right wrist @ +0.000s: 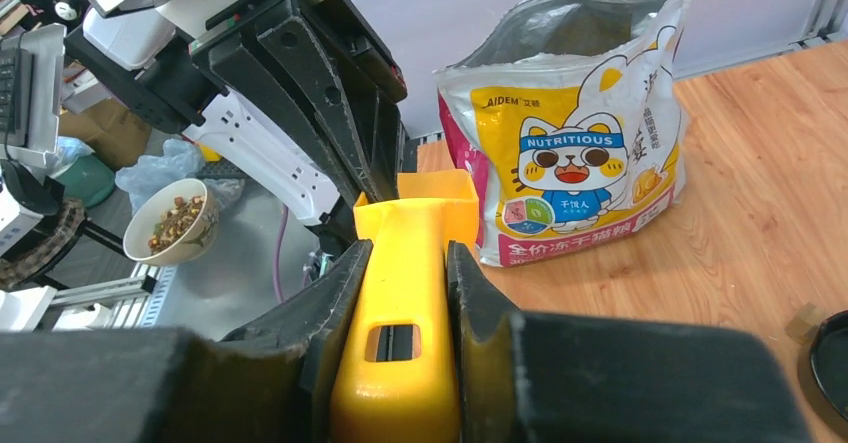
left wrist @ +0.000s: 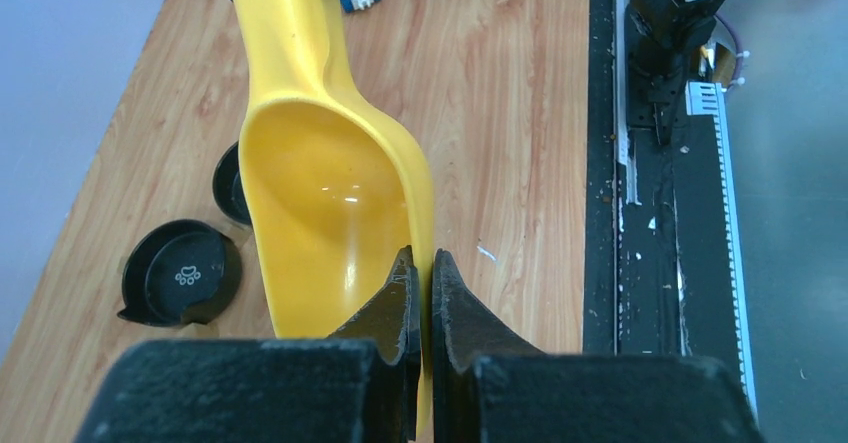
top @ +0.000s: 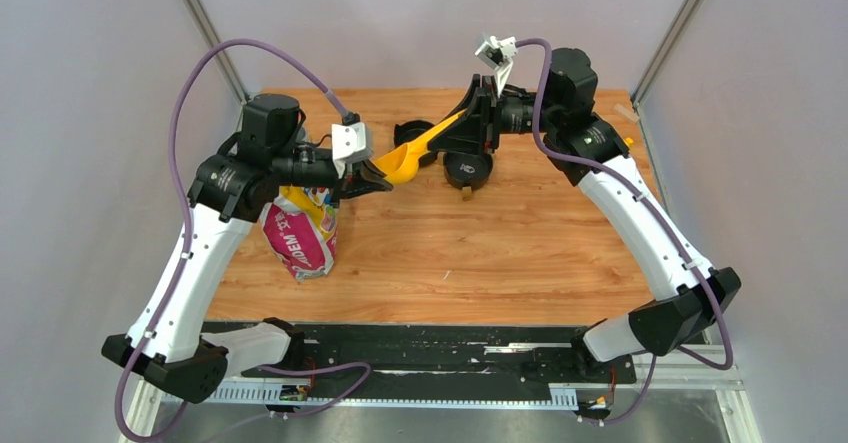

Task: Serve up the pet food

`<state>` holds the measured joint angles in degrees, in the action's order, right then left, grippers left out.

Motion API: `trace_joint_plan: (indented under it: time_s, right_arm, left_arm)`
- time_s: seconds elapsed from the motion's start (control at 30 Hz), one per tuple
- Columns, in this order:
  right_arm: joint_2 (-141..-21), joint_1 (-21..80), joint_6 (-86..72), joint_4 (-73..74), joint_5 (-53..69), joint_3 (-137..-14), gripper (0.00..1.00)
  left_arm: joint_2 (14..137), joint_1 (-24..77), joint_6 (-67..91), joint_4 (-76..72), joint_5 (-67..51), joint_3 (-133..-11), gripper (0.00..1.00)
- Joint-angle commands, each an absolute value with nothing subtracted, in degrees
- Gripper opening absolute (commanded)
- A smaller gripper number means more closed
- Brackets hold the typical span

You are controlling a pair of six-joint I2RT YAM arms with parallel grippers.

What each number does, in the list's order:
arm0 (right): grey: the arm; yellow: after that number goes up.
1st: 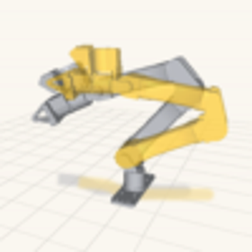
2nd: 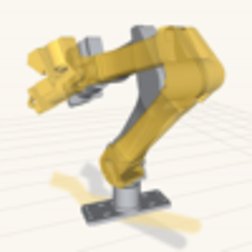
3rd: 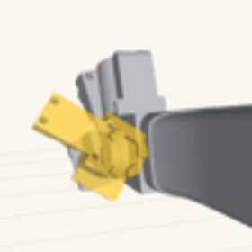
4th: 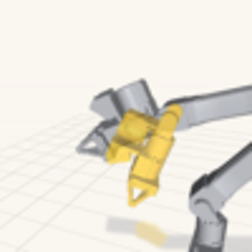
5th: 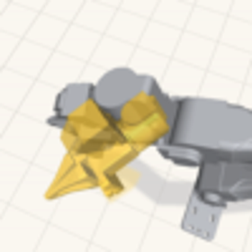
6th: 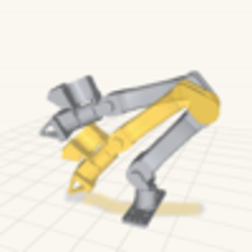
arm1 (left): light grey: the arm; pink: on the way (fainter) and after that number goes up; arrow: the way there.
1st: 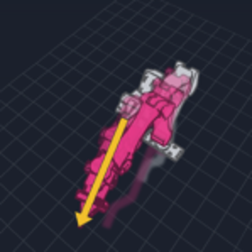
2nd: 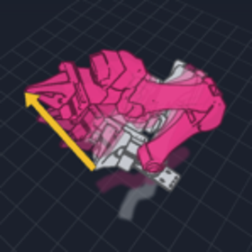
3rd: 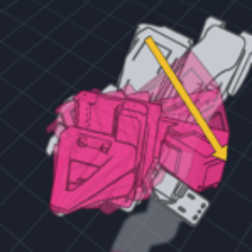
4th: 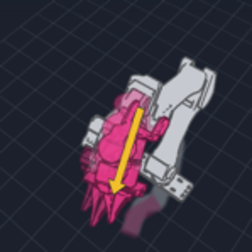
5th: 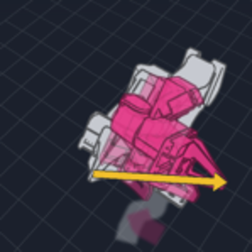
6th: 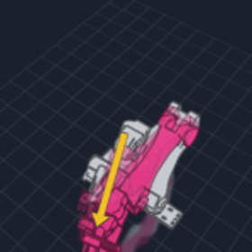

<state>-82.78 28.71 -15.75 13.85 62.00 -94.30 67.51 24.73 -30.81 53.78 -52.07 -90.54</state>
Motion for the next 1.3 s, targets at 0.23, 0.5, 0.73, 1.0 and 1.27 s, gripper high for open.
trace_joint_plan:
  time_s: [0.23, 0.5, 0.73, 1.0, 1.27]
  right_arm:
    - [-82.29, 29.05, -13.04, 12.18, 62.92, -97.20, 0.00]
    - [-79.98, 24.04, -7.20, 11.87, 63.94, -93.26, 0.00]
    - [-78.09, 22.20, -0.27, 10.67, 66.59, -89.66, 0.00]
    - [-81.95, 21.94, 2.35, 8.75, 78.95, -92.88, 0.00]
    - [-83.48, 21.66, 3.45, 6.34, 79.47, -93.51, 0.00]
  left_arm:
    - [66.42, 24.87, -25.98, 48.60, -48.71, -91.70, 0.59]
    - [70.10, 23.52, -2.70, 39.86, -18.10, -96.63, 0.97]
    - [68.51, 13.08, 12.73, 32.10, -29.23, -91.91, 1.00]
    - [72.31, 8.24, 18.21, 39.01, -25.65, -96.33, 1.00]
    - [67.27, 2.83, 15.64, 38.88, -3.92, -90.53, 1.00]
